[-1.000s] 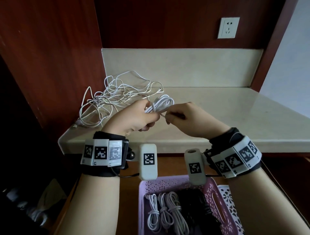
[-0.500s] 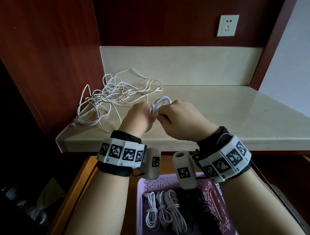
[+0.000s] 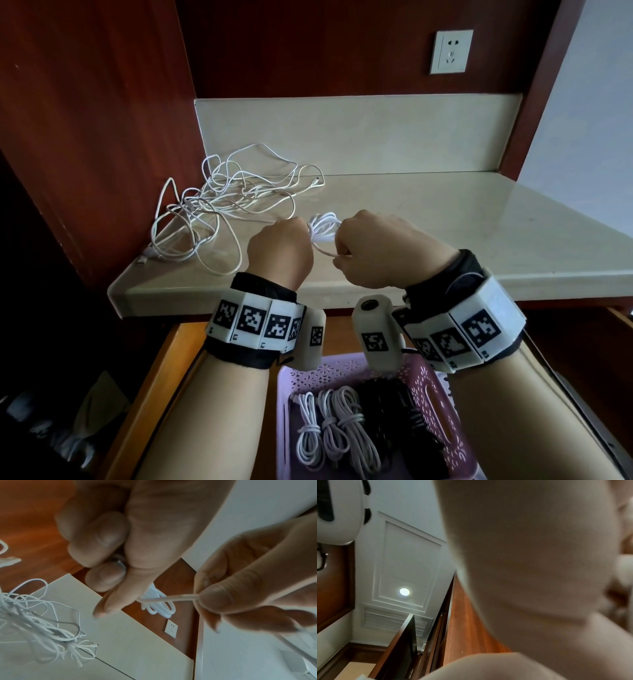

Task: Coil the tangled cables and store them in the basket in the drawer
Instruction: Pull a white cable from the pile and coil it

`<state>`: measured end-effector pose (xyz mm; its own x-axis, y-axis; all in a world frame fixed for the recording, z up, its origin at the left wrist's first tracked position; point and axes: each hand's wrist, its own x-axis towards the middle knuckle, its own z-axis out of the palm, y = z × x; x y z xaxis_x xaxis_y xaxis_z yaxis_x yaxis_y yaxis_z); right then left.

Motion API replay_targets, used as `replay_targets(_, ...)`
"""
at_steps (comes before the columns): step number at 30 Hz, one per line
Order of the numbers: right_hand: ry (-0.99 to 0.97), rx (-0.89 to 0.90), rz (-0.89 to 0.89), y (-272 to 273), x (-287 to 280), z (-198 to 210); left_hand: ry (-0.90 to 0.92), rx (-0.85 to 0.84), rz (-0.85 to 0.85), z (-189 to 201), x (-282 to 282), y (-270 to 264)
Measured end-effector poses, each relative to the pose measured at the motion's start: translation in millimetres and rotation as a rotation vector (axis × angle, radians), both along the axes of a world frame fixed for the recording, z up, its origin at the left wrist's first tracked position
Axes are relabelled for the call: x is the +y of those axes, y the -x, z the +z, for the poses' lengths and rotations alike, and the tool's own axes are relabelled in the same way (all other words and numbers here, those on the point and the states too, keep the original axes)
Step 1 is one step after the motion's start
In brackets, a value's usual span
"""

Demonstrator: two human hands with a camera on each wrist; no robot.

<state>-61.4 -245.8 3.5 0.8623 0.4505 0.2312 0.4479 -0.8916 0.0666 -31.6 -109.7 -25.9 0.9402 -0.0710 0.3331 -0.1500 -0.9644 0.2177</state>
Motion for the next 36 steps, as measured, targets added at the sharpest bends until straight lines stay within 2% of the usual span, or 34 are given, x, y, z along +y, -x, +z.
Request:
replay_targets(3,-0.037,-0.039,0.030,1,1,3,-0.065,-0.004,-0.011,0,-2,3)
replay_targets(7,-0.111,-0.279,0.335,-9,4,5,-0.116,0.012,-0.063,5,-1,3)
replay_targets(11,-0.406,-0.262,0.313,-13,-12,5,-0.213,0.137,-0.216,10,3,1)
replay_targets(15,-0.766,-0.043,0.243,-19,-24,-2,-0.111,0.377,-0.433,17,3,7)
replay_targets(17,-0.880,0.072,0.293,-22,-27,-4,-0.057,0.413,-0.500,24,6,12)
replay_targets(20,-0.990,0.191,0.344,-26,-29,-7,0.087,0.362,-0.580,32,18,13)
replay_targets(25,-0.909,0.153,0.319,-30,-19,-14,0.563,0.283,-0.540,33,24,7)
replay_targets(28,-0.928,0.152,0.287,-29,-12,-18,0.701,0.250,-0.436,31,25,4)
replay_targets(31,-0.903,0.276,0.284,-28,-12,-23,0.859,0.175,-0.268,28,29,-5)
replay_targets(34,-0.859,0.301,0.266,-26,-8,-20,0.847,0.085,-0.186,22,31,-11)
replay_targets(36,-0.667,0.205,0.200,-24,-3,-17,0.698,0.062,-0.127,17,28,-11)
